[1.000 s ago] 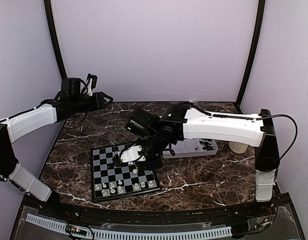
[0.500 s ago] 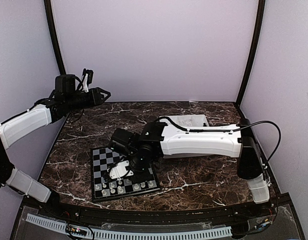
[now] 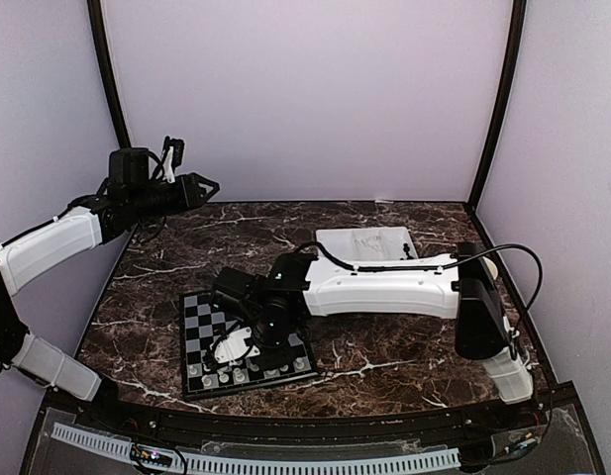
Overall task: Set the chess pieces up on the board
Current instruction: Place the king on e1.
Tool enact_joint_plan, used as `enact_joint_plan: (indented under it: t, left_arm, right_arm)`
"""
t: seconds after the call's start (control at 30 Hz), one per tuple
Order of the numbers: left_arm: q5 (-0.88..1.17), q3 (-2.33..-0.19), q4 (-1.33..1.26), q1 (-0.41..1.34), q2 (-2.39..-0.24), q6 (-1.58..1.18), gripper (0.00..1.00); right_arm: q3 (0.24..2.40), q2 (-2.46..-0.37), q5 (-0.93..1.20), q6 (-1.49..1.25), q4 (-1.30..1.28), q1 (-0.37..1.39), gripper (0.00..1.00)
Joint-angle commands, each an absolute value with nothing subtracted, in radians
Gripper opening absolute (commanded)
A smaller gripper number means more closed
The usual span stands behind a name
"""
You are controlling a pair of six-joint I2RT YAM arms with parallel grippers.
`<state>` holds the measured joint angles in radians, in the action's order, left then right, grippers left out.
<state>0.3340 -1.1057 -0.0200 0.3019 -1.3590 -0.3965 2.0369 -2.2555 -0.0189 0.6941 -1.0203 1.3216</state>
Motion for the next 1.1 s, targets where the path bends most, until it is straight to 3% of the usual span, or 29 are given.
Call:
enact_joint_plan:
  t: [0.0,0.5,0.67,0.87,1.07]
  left_arm:
    - [0.353,-1.091,-0.033,0.295,-1.324,-0.402,0.48]
    - [0.364,-1.088,-0.038,0.29,-1.326,-0.409,0.48]
    - [0.368,-1.088,-0.039,0.287,-1.326,-0.41,0.48]
    - [0.369,-1.088,-0.041,0.285,-1.327,-0.411,0.48]
    - [0.369,-1.088,-0.043,0.285,-1.327,-0.412,0.48]
  right_arm:
    - [2.076,-2.285,-0.008,0.68,-1.042,1.333,0.05]
    - [2.115,-2.342,0.018,0.66,-1.059,1.336,0.06]
    - [2.115,-2.347,0.016,0.661,-1.062,1.339,0.12]
    - [2.115,-2.347,0.004,0.657,-1.056,1.344,0.28]
    - [2.111,-2.342,0.003,0.655,-1.053,1.345,0.31]
